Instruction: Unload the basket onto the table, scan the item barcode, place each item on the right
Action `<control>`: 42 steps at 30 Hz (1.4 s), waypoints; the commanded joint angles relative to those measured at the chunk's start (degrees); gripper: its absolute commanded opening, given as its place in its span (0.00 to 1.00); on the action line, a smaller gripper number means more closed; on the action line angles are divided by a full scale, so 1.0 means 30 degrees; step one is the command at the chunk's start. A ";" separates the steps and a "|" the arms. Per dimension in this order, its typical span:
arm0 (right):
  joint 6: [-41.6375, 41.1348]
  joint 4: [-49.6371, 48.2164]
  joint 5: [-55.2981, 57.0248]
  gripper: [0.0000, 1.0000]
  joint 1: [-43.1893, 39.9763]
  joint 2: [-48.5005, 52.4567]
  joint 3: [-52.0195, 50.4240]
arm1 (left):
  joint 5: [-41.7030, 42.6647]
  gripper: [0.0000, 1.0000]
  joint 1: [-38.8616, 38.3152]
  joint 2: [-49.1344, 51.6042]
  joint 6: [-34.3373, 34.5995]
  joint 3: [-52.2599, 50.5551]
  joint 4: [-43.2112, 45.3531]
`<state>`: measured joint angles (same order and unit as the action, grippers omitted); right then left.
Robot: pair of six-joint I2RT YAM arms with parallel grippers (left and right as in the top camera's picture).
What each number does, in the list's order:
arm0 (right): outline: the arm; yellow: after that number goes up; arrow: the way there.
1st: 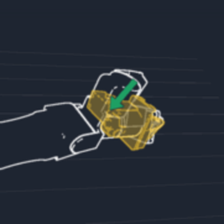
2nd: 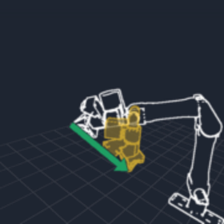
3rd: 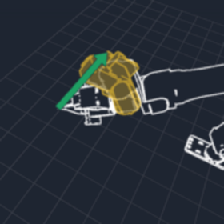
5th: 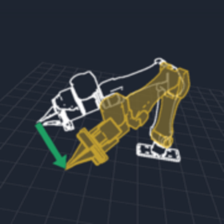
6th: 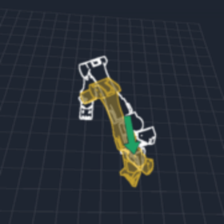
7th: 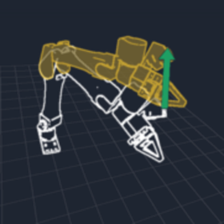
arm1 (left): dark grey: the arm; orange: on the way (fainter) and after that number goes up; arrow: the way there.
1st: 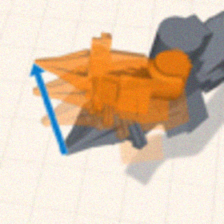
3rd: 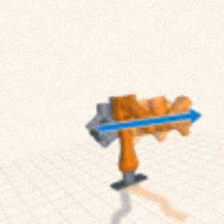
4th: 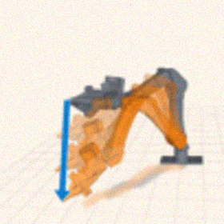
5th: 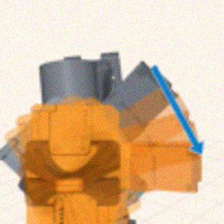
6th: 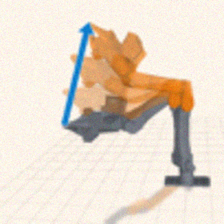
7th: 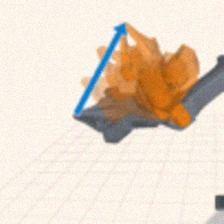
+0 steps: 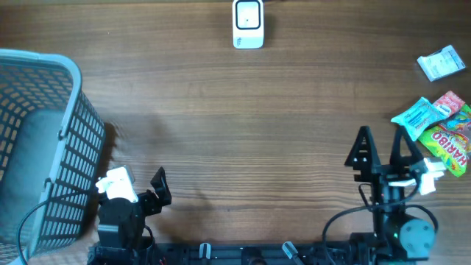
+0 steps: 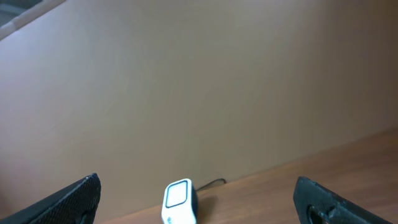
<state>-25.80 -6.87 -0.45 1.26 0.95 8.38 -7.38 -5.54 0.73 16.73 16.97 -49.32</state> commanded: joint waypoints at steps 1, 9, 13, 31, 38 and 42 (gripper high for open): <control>0.0058 0.0036 0.1311 1.00 0.0240 -0.0255 -0.1923 | 0.0102 1.00 -0.0080 -0.0117 0.0153 -0.0051 0.0058; 0.1392 0.2025 0.1581 1.00 0.0277 -0.0262 -0.2696 | 0.0095 1.00 -0.0080 -0.0117 0.0153 -0.0051 0.0058; 0.1399 0.2025 0.1588 1.00 0.0270 -0.0226 -0.2696 | 0.0102 1.00 -0.0080 -0.0117 0.0153 -0.0051 0.0058; 0.1399 0.2025 0.1588 1.00 0.0270 -0.0226 -0.2696 | 0.0022 1.00 0.0036 -0.0175 -0.1158 -0.4787 1.4120; 0.1399 0.2025 0.1588 1.00 0.0270 -0.0226 -0.2696 | 0.2463 1.00 0.0277 -0.0175 -0.5472 -0.5268 1.4389; 0.1392 0.2025 0.1588 1.00 0.0270 -0.0226 -0.2696 | 0.2528 1.00 0.0277 -0.0175 -0.5435 -0.5268 1.4389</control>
<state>-22.57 -0.64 3.29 1.74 0.73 0.34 -1.52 -5.08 0.51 2.31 1.80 -6.24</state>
